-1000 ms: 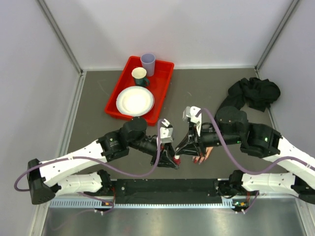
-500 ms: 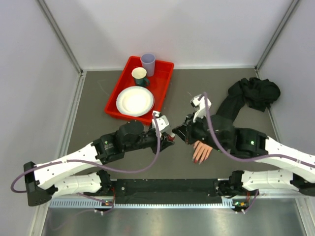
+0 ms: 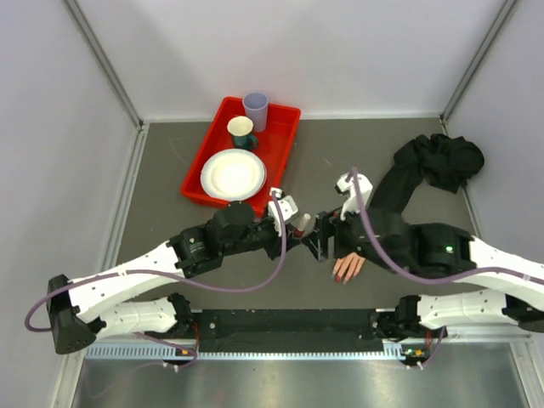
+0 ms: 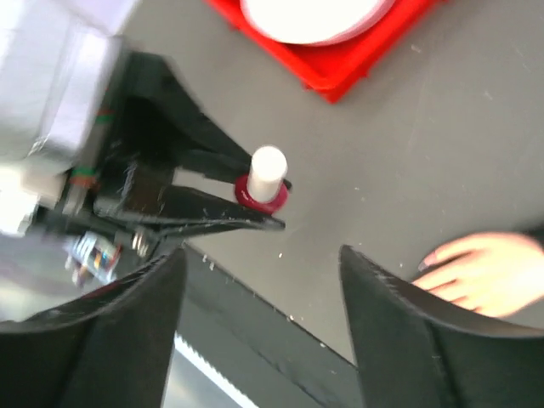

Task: Paint the nails

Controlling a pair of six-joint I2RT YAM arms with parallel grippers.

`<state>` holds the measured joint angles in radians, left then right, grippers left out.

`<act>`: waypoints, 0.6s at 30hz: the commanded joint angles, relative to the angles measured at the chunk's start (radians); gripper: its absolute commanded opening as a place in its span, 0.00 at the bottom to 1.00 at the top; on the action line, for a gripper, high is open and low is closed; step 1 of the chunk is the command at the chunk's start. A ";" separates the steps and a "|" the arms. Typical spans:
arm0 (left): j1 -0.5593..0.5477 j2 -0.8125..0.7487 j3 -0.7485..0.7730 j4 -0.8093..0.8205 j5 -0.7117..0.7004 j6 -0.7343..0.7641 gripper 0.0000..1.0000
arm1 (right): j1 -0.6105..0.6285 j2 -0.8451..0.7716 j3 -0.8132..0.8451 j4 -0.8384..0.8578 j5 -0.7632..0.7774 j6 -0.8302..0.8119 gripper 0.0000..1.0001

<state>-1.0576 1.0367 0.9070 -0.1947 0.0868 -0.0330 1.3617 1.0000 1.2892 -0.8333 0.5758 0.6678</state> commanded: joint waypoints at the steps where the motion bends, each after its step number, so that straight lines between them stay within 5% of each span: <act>1: -0.002 -0.047 0.023 0.012 0.299 0.015 0.00 | -0.018 -0.136 -0.002 0.043 -0.338 -0.316 0.74; 4: -0.002 -0.043 0.038 0.000 0.535 0.004 0.00 | -0.091 -0.216 -0.056 0.112 -0.592 -0.421 0.71; 9: -0.004 0.025 0.107 -0.051 0.741 -0.019 0.00 | -0.138 -0.204 -0.004 0.077 -0.706 -0.485 0.68; 18: -0.002 0.063 0.136 -0.034 0.801 -0.042 0.00 | -0.147 -0.138 0.025 0.077 -0.844 -0.524 0.50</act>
<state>-1.0592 1.1007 0.9989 -0.2626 0.8143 -0.0593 1.2316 0.8513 1.2785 -0.7845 -0.1715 0.1833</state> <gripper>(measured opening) 0.305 0.548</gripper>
